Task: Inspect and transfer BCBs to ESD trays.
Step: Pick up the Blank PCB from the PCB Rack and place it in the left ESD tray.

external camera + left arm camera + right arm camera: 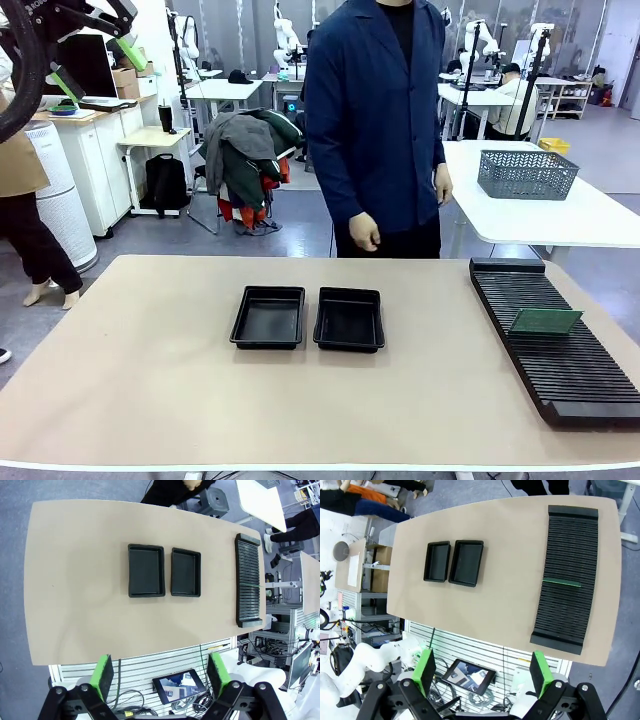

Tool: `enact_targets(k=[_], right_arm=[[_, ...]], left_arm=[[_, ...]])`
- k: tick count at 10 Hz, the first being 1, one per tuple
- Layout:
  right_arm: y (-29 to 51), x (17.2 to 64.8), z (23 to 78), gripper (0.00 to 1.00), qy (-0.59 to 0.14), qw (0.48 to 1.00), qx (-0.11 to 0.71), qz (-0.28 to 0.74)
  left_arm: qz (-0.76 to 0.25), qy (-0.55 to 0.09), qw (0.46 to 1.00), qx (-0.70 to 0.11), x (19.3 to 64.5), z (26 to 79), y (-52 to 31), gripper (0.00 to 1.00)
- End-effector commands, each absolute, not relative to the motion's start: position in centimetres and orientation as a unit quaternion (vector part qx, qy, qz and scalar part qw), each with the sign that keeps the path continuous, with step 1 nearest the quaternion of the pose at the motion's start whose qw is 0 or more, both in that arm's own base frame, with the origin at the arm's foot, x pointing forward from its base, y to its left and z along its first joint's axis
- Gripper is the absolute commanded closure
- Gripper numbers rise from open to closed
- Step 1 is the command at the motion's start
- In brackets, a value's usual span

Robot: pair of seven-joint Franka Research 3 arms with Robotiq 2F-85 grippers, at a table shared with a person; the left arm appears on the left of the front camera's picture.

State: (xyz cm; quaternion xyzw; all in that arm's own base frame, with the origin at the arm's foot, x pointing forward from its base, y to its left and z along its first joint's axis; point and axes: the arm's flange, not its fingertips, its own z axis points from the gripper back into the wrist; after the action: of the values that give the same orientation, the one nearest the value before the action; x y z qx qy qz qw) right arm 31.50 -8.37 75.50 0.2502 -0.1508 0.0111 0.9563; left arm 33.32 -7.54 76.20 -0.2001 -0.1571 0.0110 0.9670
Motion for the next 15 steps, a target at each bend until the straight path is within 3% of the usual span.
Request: enact_targets(k=[1,5,9,15], right_arm=[[-7.6,31.9,74.7,0.0,-0.166,0.964,0.187,0.086],[-7.1,34.7,67.9,0.0,-0.197,0.932,0.088,0.292],[-6.5,37.2,60.0,0.0,-0.218,0.845,0.045,0.486],[-5.4,41.5,50.8,0.0,-0.136,0.762,0.0,0.633]], left_arm=[[0.006,-0.158,0.967,-0.199,33.3,76.2,-7.5,0.0],[0.006,-0.158,0.967,-0.199,33.3,76.2,-7.5,0.0],[0.006,-0.158,0.967,-0.199,33.3,76.2,-7.5,0.0],[0.006,-0.158,0.967,-0.199,33.3,76.2,-7.5,0.0]])
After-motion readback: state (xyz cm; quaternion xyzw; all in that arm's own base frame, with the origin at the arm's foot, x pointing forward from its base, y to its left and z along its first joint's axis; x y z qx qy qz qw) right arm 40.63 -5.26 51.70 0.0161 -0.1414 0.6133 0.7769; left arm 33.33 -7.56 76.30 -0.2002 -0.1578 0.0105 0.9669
